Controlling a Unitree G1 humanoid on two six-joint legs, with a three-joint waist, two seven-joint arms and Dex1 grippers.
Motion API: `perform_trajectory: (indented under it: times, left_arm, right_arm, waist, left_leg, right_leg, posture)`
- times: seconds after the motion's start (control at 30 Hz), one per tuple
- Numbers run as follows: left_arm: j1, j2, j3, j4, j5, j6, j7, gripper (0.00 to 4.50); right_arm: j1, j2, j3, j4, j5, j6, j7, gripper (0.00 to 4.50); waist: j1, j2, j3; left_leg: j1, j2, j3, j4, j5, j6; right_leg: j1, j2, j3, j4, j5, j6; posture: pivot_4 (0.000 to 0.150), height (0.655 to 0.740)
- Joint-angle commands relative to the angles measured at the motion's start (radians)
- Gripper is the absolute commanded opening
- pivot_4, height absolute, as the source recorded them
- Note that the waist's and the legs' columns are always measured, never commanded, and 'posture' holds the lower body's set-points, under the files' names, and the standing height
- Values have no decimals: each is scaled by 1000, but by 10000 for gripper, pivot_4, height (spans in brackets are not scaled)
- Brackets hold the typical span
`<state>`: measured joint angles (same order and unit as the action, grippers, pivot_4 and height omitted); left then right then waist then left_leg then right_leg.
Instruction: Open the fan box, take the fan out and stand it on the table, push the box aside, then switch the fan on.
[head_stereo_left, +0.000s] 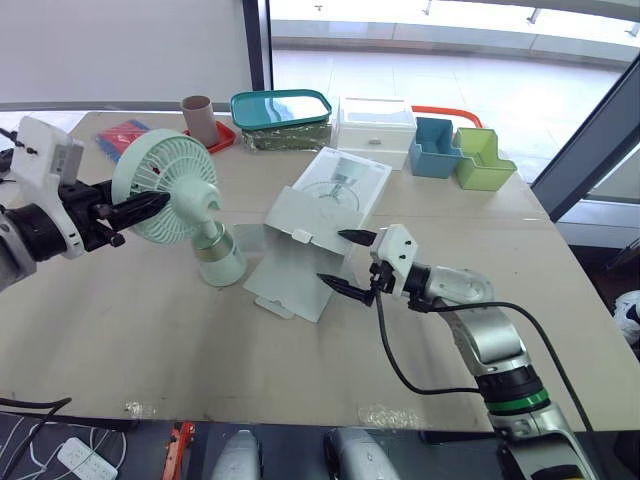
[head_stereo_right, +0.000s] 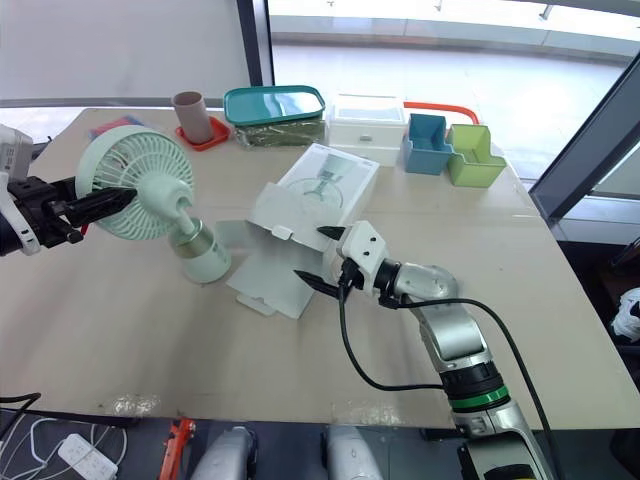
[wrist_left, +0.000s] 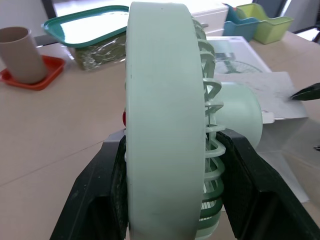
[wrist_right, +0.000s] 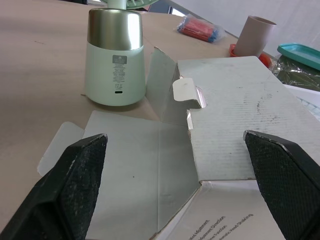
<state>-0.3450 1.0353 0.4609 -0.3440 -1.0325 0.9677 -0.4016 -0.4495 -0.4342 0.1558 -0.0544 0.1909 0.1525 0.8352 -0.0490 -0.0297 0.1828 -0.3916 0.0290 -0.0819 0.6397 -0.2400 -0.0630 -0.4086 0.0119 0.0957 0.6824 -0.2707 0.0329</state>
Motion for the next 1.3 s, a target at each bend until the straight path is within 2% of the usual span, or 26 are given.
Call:
perform_trajectory:
  times: [0.03, 0.23, 0.47, 0.9, 1.3]
  left_arm:
    - [-17, 3, 84, -23, 53, -27, 52, 21094]
    - [-3, -39, 66, 33, 134, -36, 84, 21094]
    - [-13, -57, 5, 73, 207, -65, 54, 21094]
    - [-71, -189, -50, 87, 194, -6, 52, 21094]
    - [-97, -221, -73, 80, 223, 28, 60, 21094]
  right_arm:
    - [-23, 3, -3, -6, 5, -22, 12, 45000]
    - [-32, 6, 0, 1, 3, -24, 21, 45000]
    - [-22, 0, -2, -10, 0, -21, 19, 45000]
    - [-9, 1, -2, -28, -5, -17, 3, 45000]
    - [6, -6, -12, -42, -6, -10, -7, 45000]
  waist:
    - [1, -1, 0]
    - [0, -1, 0]
    - [0, -1, 0]
    - [2, 1, -1]
    - [2, 3, -3]
  left_leg:
    - [0, 0, 0, 0, 0, 0]
    - [1, 0, 0, 0, 0, 0]
    - [2, 0, 0, 0, 1, -2]
    - [3, -1, 0, 1, 2, -2]
    - [5, -1, 0, 1, 2, -2]
  right_leg:
    - [0, 0, 0, 0, 0, 0]
    - [0, 0, 0, 0, 0, 0]
    - [1, 0, 0, 1, 1, -1]
    - [3, 0, 0, 1, 2, 0]
    - [5, 0, 1, 1, 2, 1]
  posture:
    - [1500, 7400]
    - [1500, 7400]
    - [1500, 7400]
    - [1500, 7400]
    - [1500, 7400]
